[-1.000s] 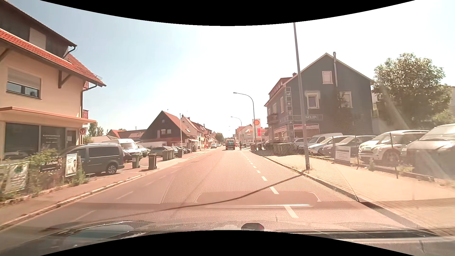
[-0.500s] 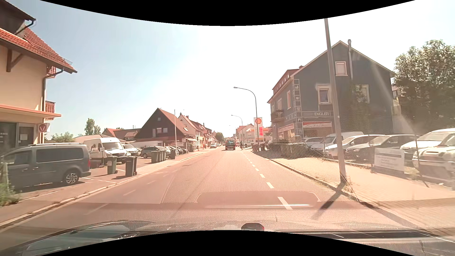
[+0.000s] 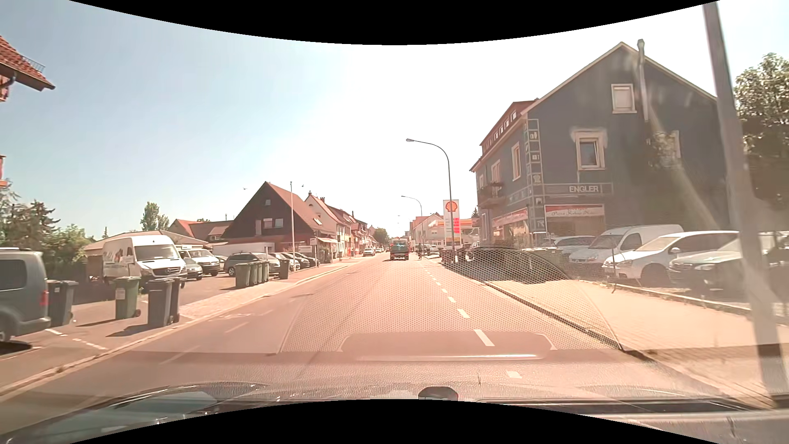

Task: Follow the waypoints while adhering to traffic rules and regulations

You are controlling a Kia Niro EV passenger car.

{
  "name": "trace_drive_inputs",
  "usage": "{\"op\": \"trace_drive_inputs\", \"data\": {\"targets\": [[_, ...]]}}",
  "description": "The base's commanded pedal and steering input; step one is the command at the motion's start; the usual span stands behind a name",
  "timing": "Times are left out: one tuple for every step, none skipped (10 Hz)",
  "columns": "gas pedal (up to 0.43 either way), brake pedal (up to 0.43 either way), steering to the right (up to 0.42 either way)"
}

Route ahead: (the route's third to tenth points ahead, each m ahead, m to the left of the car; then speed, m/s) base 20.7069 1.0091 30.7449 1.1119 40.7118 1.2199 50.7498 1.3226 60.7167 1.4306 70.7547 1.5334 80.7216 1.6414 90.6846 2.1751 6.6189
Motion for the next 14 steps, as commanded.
{"op": "trace_drive_inputs", "data": {"targets": [[0.079,0.000,-0.004],[0.079,0.000,-0.004],[0.079,0.000,-0.004],[0.067,0.000,-0.004],[0.059,0.000,-0.004],[0.039,0.000,-0.004],[0.028,0.000,-0.004],[0.020,0.000,-0.004],[0.008,0.000,-0.004],[0.000,0.000,-0.004],[0.000,0.000,-0.004],[0.000,0.000,-0.004],[0.000,0.000,-0.004],[0.000,0.000,-0.004]]}}
